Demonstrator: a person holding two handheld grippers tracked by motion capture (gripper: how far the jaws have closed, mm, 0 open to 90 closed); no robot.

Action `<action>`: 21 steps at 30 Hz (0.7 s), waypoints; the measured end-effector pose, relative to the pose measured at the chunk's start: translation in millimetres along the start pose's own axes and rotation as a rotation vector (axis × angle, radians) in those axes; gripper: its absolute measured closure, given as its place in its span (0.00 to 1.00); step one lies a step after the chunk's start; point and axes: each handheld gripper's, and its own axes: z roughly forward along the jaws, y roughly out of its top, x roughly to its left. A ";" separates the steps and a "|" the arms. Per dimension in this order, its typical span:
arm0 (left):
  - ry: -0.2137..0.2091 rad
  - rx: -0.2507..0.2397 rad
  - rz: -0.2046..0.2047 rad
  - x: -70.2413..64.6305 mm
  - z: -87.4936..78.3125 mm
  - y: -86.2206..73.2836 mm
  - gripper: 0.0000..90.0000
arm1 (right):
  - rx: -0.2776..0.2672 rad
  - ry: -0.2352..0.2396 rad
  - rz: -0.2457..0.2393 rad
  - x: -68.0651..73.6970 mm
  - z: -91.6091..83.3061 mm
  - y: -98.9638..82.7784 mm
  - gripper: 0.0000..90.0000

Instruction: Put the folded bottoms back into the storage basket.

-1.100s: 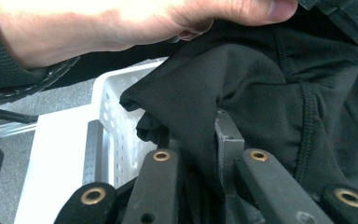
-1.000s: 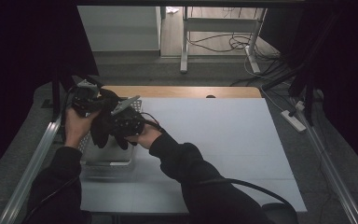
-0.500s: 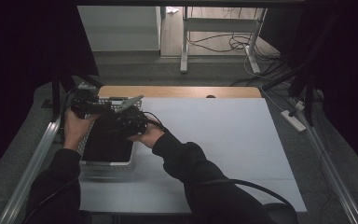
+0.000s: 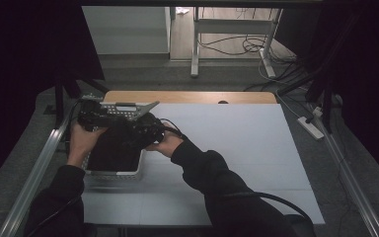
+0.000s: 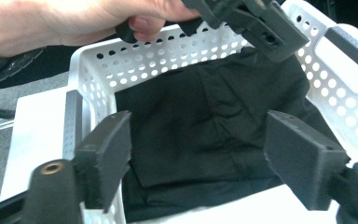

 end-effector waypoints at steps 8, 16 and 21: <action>-0.051 0.010 -0.015 -8.4 -0.5 -7.8 0.07 | 0.023 0.021 0.004 -2.6 -4.7 -11.5 0.13; -0.093 0.001 -0.009 -17.2 -3.4 -13.7 0.00 | 0.029 0.028 0.026 -3.7 -11.3 -20.9 0.08; -0.106 -0.004 0.012 -24.0 -5.3 -18.3 0.00 | 0.038 0.023 0.040 -5.2 -15.0 -26.6 0.06</action>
